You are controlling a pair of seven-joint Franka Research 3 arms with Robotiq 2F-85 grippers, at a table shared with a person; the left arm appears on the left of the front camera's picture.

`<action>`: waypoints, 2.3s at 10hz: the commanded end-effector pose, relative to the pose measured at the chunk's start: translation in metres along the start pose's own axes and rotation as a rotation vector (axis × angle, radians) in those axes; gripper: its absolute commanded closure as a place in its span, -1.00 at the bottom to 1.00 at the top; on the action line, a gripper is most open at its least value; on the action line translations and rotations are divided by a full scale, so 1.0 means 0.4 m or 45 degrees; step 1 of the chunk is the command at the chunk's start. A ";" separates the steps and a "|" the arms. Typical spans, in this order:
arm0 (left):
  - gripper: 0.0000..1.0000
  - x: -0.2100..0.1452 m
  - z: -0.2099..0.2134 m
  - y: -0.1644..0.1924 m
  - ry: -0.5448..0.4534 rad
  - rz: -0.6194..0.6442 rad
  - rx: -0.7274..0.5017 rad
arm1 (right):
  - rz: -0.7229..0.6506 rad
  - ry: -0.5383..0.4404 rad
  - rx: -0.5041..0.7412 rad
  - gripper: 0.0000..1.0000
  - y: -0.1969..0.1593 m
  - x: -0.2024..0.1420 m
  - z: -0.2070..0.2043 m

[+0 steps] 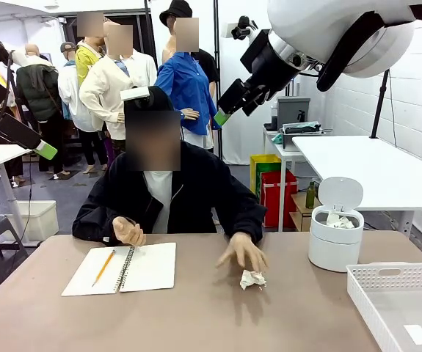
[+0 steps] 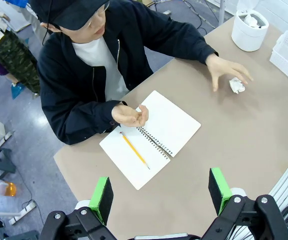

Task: Sort the paper based on its condition.
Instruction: If a person hands you a paper, place it in the Organizing basket , and if it's crumpled, put it in the Trash can.

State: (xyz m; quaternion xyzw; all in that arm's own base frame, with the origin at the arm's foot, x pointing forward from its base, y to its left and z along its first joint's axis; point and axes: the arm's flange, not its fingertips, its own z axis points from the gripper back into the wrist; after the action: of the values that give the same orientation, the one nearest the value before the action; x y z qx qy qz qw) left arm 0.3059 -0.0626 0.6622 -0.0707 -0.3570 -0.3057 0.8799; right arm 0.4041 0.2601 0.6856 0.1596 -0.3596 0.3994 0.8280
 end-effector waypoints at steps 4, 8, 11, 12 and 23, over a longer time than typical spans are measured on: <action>-1.00 0.000 0.001 0.000 0.000 0.000 0.003 | -0.009 -0.002 0.001 -1.00 0.000 0.000 0.000; -1.00 0.000 0.001 0.000 0.000 0.000 0.003 | -0.009 -0.002 0.001 -1.00 0.000 0.000 0.000; -1.00 0.000 0.001 0.000 0.000 0.000 0.003 | 0.000 0.000 0.000 -1.00 0.000 0.000 0.000; -1.00 0.000 0.001 0.000 0.000 0.000 0.003 | 0.025 0.154 -0.059 -1.00 -0.002 -0.002 -0.040; -1.00 0.000 0.001 0.000 0.000 0.000 0.003 | -0.136 0.749 0.082 -1.00 0.049 -0.203 -0.373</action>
State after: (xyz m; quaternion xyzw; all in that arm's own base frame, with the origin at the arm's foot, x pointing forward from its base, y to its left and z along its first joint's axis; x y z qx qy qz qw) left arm 0.3059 -0.0626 0.6622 -0.0707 -0.3570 -0.3057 0.8798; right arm 0.4275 0.3079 0.5374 0.0954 -0.0978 0.4137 0.9001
